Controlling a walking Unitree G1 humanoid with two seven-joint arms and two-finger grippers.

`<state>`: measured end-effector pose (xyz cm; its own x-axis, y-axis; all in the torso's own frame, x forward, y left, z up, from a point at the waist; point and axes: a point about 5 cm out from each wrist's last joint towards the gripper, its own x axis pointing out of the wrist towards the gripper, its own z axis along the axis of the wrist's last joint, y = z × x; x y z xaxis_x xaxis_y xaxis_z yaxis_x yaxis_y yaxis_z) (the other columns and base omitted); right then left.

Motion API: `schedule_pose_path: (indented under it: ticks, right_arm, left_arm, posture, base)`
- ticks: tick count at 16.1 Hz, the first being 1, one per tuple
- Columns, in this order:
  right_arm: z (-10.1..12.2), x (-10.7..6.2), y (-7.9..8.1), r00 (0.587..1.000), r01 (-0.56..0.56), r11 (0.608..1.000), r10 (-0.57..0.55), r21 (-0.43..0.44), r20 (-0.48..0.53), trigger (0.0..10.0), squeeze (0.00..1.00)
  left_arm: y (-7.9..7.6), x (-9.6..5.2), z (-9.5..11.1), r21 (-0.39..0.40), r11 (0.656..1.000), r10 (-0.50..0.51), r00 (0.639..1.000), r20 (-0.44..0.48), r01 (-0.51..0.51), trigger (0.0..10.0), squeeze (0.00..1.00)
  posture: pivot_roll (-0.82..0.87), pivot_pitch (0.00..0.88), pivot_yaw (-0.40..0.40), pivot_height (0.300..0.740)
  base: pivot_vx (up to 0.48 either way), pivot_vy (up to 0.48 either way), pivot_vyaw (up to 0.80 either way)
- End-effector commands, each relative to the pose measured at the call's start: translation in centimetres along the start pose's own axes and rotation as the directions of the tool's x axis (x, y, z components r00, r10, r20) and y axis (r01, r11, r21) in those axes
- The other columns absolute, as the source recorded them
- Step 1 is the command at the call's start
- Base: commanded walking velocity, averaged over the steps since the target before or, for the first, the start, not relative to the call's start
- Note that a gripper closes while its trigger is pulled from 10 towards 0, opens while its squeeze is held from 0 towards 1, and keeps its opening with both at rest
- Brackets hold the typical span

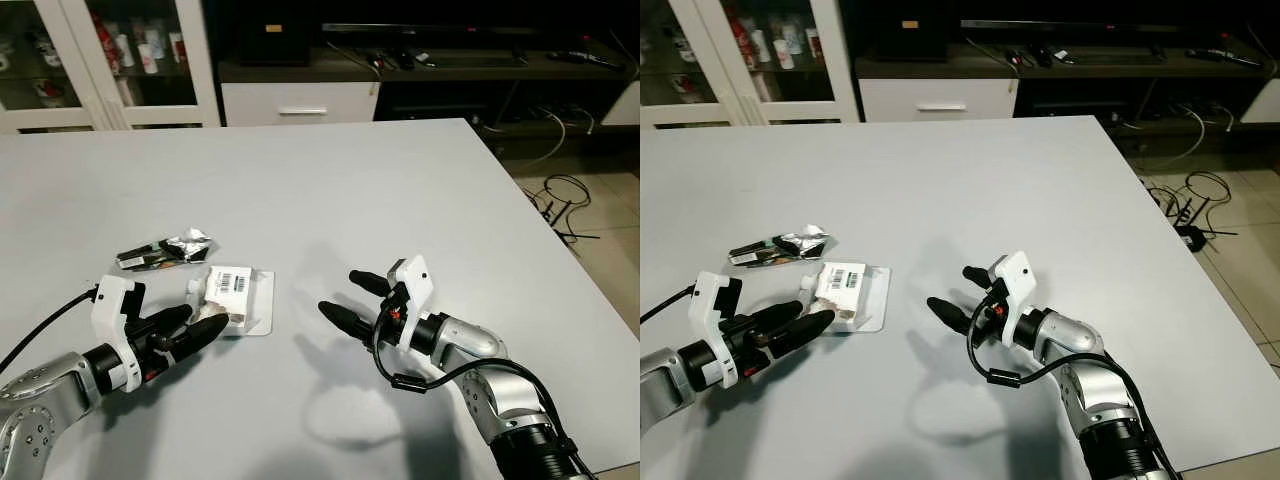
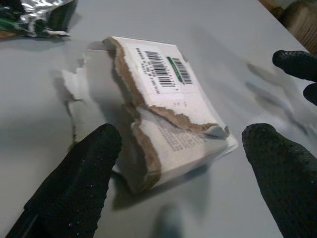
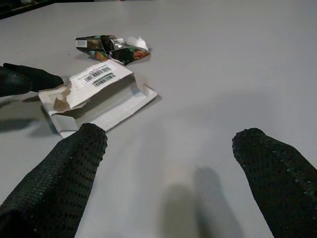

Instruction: Picking trash to rubbish bin

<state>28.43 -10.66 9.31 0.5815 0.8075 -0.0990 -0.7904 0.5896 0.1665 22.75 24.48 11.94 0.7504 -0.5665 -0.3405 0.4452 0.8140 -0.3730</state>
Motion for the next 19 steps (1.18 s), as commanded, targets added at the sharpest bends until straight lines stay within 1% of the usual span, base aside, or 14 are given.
schedule_pose_path:
  ticks: [1,3,5,8,9,10,11,12,17,19]
  right_arm:
    - [-0.1,-0.2,0.1,1.000,-0.004,1.000,0.004,0.004,0.000,10.0,0.00]
    - [-0.1,-0.2,0.2,1.000,-0.005,1.000,0.005,0.005,0.000,10.0,0.00]
    - [-0.1,-0.1,0.2,1.000,-0.007,1.000,0.007,0.006,-0.002,10.0,0.00]
    - [-0.1,0.0,0.3,1.000,-0.013,1.000,0.013,0.006,-0.002,10.0,0.00]
    - [-0.1,0.0,0.3,1.000,-0.013,1.000,0.013,0.006,-0.002,10.0,0.00]
    - [-0.1,-0.1,0.3,1.000,-0.012,1.000,0.012,0.006,-0.003,10.0,0.00]
    - [-0.2,-0.3,0.3,1.000,-0.009,1.000,0.009,0.008,-0.006,10.0,0.00]
    - [-0.2,-0.3,0.3,1.000,-0.008,1.000,0.008,0.010,-0.007,10.0,0.00]
    - [-0.3,-0.4,0.3,1.000,0.000,1.000,0.000,0.015,-0.005,10.0,0.00]
    - [-0.3,-0.5,0.3,1.000,0.003,1.000,-0.002,0.015,-0.007,10.0,0.00]
  left_arm:
    - [-0.2,-0.5,-0.1,0.024,1.000,0.000,1.000,-0.031,0.001,10.0,0.00]
    - [0.1,-1.2,-0.1,0.038,0.999,0.016,0.999,-0.051,-0.014,10.0,0.00]
    - [0.3,-1.3,-0.2,0.039,0.999,0.030,0.998,-0.048,-0.028,10.0,0.00]
    - [-0.2,0.1,-0.5,0.046,0.999,0.016,0.999,-0.041,-0.015,10.0,0.00]
    - [-0.3,0.2,-0.5,0.049,0.999,0.016,0.999,-0.039,-0.014,10.0,0.00]
    - [-0.2,0.4,-0.3,0.053,0.998,0.017,0.999,-0.029,-0.016,10.0,0.00]
    - [-0.1,1.0,0.6,0.055,0.998,0.029,0.999,0.016,-0.030,10.0,0.00]
    - [0.0,1.3,1.0,0.057,0.998,0.032,0.999,0.031,-0.033,10.0,0.00]
    - [-0.3,3.0,1.8,0.074,0.997,0.009,0.999,0.048,-0.013,10.0,0.00]
    - [-0.4,3.4,1.9,0.072,0.997,0.000,0.999,0.049,-0.003,10.0,0.00]
  posture:
    - [0.04,0.065,-0.045,0.740]
    - [0.04,0.066,-0.046,0.740]
    - [0.04,0.066,-0.049,0.740]
    - [0.03,0.066,-0.049,0.740]
    - [0.03,0.069,-0.050,0.740]
    - [0.03,0.069,-0.050,0.740]
    - [0.03,0.075,-0.051,0.740]
    - [0.02,0.077,-0.051,0.740]
    - [0.01,0.082,-0.047,0.740]
    - [0.00,0.082,-0.045,0.740]
  base:
    - [0.000,0.000,0.00]
    - [0.000,0.000,0.00]
    - [0.000,0.000,0.00]
    - [0.000,0.000,0.00]
    - [0.000,0.000,0.00]
    - [0.000,0.000,0.00]
    - [0.000,0.000,0.00]
    - [0.000,0.000,0.00]
    - [0.000,0.000,0.00]
    - [0.000,0.000,0.00]
